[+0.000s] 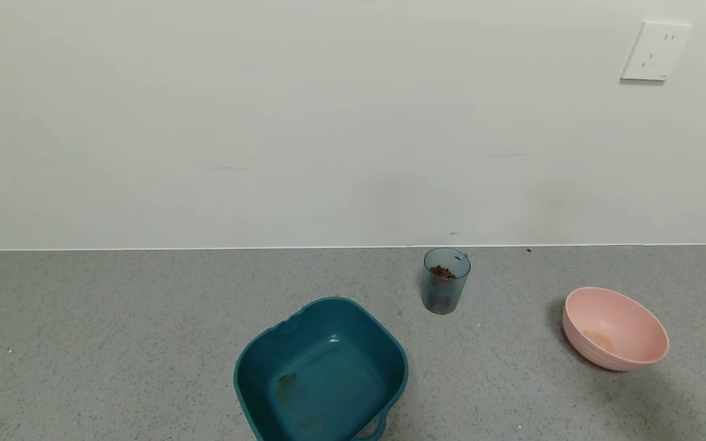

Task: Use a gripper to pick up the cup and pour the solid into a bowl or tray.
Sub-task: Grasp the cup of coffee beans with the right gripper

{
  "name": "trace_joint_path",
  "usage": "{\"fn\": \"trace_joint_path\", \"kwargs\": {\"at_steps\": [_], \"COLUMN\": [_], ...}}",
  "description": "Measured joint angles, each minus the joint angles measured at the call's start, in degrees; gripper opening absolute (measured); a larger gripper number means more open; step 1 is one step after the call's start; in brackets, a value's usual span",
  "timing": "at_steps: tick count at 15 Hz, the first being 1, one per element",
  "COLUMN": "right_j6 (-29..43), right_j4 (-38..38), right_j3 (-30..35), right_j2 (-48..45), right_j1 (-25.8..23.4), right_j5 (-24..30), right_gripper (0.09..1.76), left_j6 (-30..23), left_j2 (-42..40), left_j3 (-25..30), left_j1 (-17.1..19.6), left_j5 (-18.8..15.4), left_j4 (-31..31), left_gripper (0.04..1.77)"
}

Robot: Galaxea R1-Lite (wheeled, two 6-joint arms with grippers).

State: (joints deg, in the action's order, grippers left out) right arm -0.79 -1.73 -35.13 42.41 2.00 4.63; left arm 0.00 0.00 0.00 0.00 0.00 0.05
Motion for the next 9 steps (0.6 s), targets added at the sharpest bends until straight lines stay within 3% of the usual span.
{"fn": "trace_joint_path", "kwargs": {"at_steps": [4, 9], "right_j6": [-0.4, -0.2], "right_j4": [-7.5, -19.6], "right_j3": [-2.8, -2.9], "right_j2": [17.1, 35.2], "right_j1": [5.4, 15.2], "right_j5": [0.1, -4.8], "right_gripper": [1.71, 1.71], "left_j6": [0.0, 0.0], "left_j2": [0.0, 0.0], "left_j3": [0.0, 0.0], "left_j1": [0.0, 0.0], "left_j5": [0.0, 0.0], "left_j4": [0.0, 0.0], "left_gripper": [1.75, 1.75]}}
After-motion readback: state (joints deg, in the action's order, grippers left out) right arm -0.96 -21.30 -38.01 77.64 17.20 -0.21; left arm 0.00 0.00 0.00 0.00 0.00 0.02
